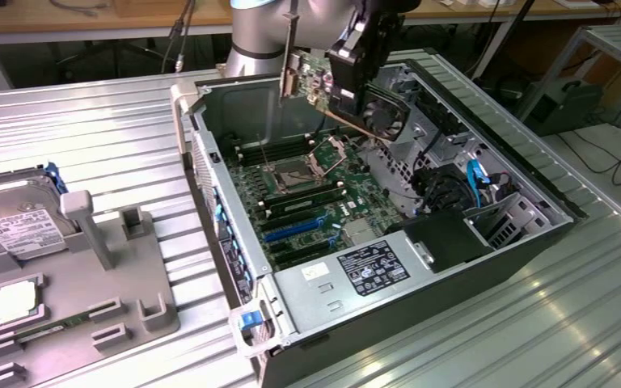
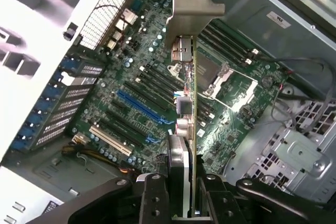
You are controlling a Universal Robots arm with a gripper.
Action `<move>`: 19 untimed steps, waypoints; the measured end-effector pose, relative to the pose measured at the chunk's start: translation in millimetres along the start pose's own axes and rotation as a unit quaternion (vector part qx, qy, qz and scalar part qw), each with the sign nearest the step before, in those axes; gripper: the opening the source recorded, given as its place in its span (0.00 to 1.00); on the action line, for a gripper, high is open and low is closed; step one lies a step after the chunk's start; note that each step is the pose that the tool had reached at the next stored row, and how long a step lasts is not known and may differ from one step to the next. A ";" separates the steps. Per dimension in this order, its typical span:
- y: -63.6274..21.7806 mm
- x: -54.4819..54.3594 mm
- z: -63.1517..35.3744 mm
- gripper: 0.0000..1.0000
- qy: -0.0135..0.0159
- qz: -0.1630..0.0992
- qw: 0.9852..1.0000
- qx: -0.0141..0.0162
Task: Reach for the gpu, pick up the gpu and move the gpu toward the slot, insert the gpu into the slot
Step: 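Insert the gpu into the slot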
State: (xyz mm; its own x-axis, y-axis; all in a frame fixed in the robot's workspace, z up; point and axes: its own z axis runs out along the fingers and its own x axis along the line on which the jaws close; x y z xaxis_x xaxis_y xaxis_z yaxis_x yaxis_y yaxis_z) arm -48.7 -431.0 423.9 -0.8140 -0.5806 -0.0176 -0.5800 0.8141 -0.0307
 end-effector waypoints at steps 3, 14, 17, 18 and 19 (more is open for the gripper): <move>0.0 0.0 0.1 0.28 -0.001 -0.029 1.000 0.000; 0.0 0.0 0.6 0.28 -0.004 -0.142 0.990 -0.002; 0.0 0.0 0.9 0.28 -0.005 -0.169 0.986 -0.003; 0.1 0.0 0.9 0.28 -0.005 -0.178 0.984 -0.003; 0.1 0.0 1.1 0.28 -0.006 -0.188 0.982 -0.003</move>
State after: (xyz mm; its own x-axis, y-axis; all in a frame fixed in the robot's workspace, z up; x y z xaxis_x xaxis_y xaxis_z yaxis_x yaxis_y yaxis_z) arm -48.7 -431.0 422.9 -0.5412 -0.8407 -0.0176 -0.8401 0.5415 -0.0307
